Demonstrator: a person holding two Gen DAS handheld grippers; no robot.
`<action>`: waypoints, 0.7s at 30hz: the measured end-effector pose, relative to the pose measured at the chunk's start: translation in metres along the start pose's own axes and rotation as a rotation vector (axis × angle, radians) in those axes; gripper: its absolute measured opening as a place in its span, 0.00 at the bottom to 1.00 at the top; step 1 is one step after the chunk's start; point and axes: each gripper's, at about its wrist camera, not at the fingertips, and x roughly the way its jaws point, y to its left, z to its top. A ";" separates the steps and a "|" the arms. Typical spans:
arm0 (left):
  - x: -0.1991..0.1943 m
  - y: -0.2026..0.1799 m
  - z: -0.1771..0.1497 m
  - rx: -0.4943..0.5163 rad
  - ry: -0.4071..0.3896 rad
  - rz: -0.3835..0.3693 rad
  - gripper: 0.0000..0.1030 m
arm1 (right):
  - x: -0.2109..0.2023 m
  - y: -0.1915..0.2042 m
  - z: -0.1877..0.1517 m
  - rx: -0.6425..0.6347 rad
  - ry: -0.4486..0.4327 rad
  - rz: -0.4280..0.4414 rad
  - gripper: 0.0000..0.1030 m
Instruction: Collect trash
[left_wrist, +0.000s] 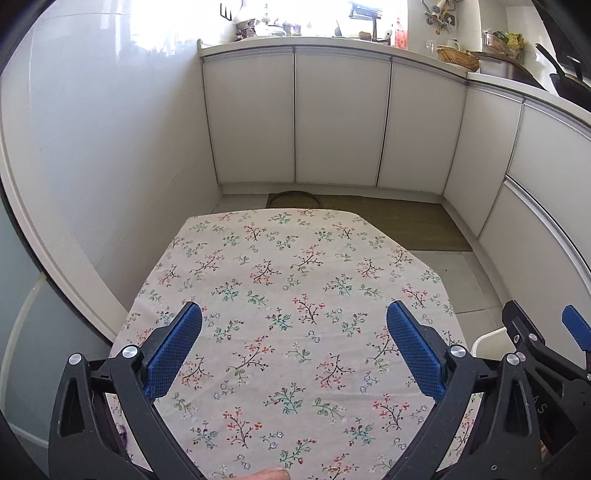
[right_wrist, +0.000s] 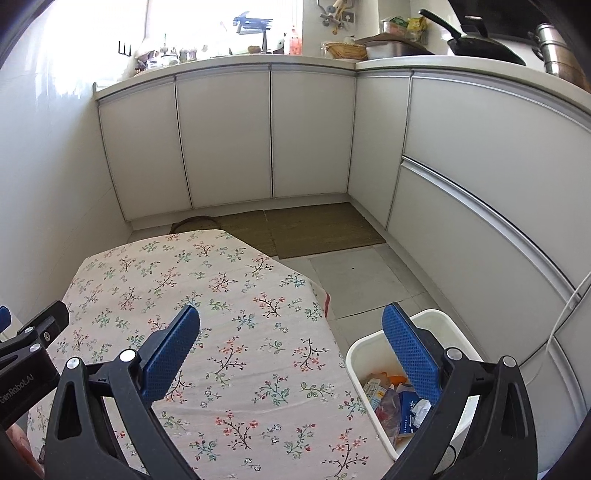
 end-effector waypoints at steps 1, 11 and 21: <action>0.000 0.001 0.000 -0.004 0.000 0.000 0.93 | 0.000 0.002 0.000 -0.003 0.000 0.003 0.94; 0.005 0.009 0.000 -0.026 0.023 0.004 0.93 | 0.001 0.010 -0.001 -0.021 -0.005 0.009 0.94; 0.007 0.011 -0.001 -0.038 0.038 -0.005 0.93 | 0.000 0.009 0.001 -0.014 -0.012 0.011 0.94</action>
